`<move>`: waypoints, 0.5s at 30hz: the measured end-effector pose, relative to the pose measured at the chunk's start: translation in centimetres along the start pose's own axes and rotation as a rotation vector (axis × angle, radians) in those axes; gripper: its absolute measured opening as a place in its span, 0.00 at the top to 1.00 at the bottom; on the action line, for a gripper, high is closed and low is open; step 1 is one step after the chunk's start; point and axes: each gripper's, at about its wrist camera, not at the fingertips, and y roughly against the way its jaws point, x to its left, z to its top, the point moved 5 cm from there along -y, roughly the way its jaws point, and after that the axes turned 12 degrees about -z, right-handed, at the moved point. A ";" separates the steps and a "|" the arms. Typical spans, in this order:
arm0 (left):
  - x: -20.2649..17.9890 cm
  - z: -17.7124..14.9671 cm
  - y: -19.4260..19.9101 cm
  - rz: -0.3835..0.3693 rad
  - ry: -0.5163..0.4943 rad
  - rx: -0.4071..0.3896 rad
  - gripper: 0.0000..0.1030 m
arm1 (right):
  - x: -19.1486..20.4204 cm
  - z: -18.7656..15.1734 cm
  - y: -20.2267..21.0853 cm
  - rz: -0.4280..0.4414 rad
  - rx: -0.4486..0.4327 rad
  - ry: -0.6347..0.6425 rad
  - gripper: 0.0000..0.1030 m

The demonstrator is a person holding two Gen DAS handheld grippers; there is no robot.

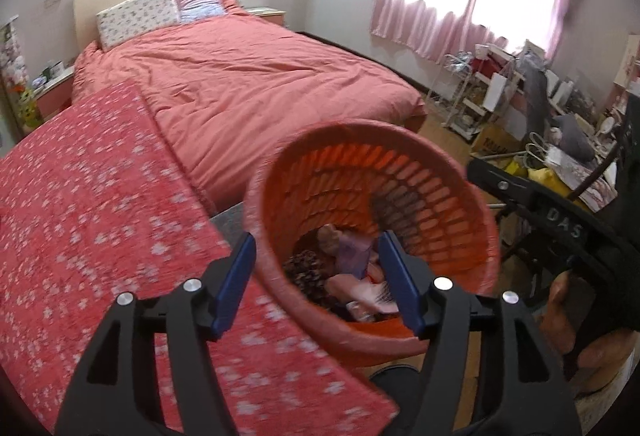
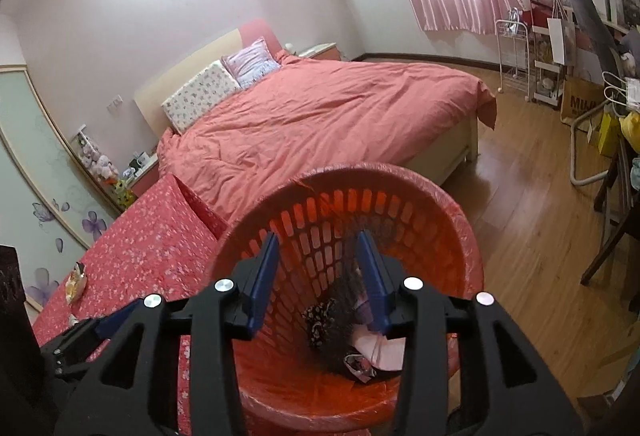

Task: Collect trash
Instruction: 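Open both tools over the orange basket to drop tissue pack and mat, then move both open tools back over the bed toward the tube and wrapper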

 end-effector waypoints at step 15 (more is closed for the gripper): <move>11.4 -2.9 7.6 0.267 0.114 -0.051 0.31 | 2.5 -1.2 0.6 -0.045 0.005 0.092 0.59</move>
